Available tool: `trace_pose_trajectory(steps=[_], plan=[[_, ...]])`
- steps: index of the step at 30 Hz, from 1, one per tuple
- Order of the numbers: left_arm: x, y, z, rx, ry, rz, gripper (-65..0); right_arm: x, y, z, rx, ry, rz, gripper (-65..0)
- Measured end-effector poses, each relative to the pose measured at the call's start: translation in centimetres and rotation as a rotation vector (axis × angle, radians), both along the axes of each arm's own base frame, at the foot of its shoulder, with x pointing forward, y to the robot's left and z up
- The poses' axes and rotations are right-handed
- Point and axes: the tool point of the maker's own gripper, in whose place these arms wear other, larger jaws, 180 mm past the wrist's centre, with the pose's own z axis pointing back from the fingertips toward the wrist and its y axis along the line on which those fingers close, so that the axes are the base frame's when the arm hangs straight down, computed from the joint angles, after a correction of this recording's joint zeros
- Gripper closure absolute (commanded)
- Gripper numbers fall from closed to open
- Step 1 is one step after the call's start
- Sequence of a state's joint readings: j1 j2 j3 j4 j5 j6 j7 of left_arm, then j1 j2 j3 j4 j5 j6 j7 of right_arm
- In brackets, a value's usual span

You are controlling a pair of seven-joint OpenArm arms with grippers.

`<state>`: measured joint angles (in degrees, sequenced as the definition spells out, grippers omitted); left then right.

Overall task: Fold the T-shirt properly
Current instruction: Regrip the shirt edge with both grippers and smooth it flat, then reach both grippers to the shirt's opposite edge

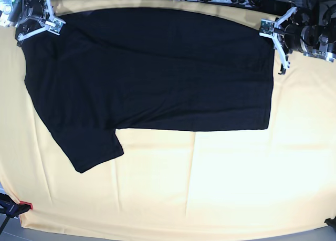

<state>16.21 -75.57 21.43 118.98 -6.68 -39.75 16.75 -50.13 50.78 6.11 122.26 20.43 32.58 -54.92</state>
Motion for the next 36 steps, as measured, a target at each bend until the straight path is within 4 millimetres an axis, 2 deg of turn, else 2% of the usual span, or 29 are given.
trace_pose_trajectory(steps=[6, 7, 10, 11, 12, 13, 17, 21, 22, 23, 24, 26, 27, 29, 32, 34, 36], plan=[[-0.1, -0.2, 0.1, -0.011, 0.009, 0.006, 0.0, 0.1, -0.2, 0.0, -0.008, -0.005, -0.001, 0.0], [-0.1, -0.2, 0.1, -0.011, 0.009, 0.006, -4.3, 0.1, -0.2, 0.0, -0.009, -0.007, -0.005, -4.8], [-0.3, -0.4, 0.2, -0.021, 0.033, 0.031, -30.3, 0.5, -0.9, 0.2, -0.048, -0.027, -0.035, -35.6], [-0.5, -0.2, 0.3, -0.016, 0.051, 0.05, -38.5, 0.4, -1.2, 0.3, -0.065, -0.024, -0.03, -40.2], [-0.6, 0.0, 0.2, -0.002, 0.065, 0.064, -43.6, 0.6, -1.0, 0.4, -0.062, -0.03, -0.025, -40.7], [-0.7, 0.3, 0.1, 0.023, 0.069, 0.07, -45.4, 0.8, -0.7, 0.7, -0.056, -0.043, -0.027, -40.7], [-1.5, 0.7, 0.4, 0.106, 0.088, 0.068, -45.3, 2.6, -0.7, 2.3, -0.112, -0.149, -0.029, -40.5], [-2.2, -0.2, 1.2, 0.115, 0.087, 0.035, -44.3, 4.2, -0.3, 4.1, -0.148, -0.254, -0.013, -40.5], [-2.3, -0.3, 1.3, 0.123, 0.081, 0.026, -42.1, 4.4, -0.4, 4.5, -0.161, -0.28, -0.018, -40.4], [-1.9, -0.1, 1.3, 0.136, 0.062, 0.045, -37.8, 4.7, -0.6, 5.0, -0.177, -0.307, -0.015, -40.3], [-1.5, -0.1, 1.3, 0.142, 0.04, 0.06, -29.6, 5.2, -0.9, 5.4, -0.195, -0.34, -0.021, -39.3], [0.8, -0.1, 1.5, 0.144, -0.067, 0.136, -7.4, 6.6, -2.4, 6.8, -0.257, -0.431, -0.054, -33.2], [1.8, 0.1, 1.7, 0.149, -0.12, 0.158, 0.0, 7.3, -3.3, 7.6, -0.298, -0.476, -0.07, -31.7], [3.3, 0.5, 1.9, 0.163, -0.198, 0.204, 0.0, 8.5, -4.8, 9.3, -0.351, -0.557, -0.114, -31.7], [4.5, 0.1, 2.0, 0.139, -0.254, 0.263, 0.0, 9.7, -5.7, 10.9, -0.344, -0.629, -0.155, -31.9], [5.3, -0.4, 2.3, 0.112, -0.283, 0.296, -6.8, 10.3, -5.8, 11.5, -0.314, -0.654, -0.184, -31.9], [6.5, -0.9, 3.0, 0.07, -0.322, 0.346, -16.7, 10.8, -5.7, 12.0, -0.262, -0.672, -0.208, -31.9]])
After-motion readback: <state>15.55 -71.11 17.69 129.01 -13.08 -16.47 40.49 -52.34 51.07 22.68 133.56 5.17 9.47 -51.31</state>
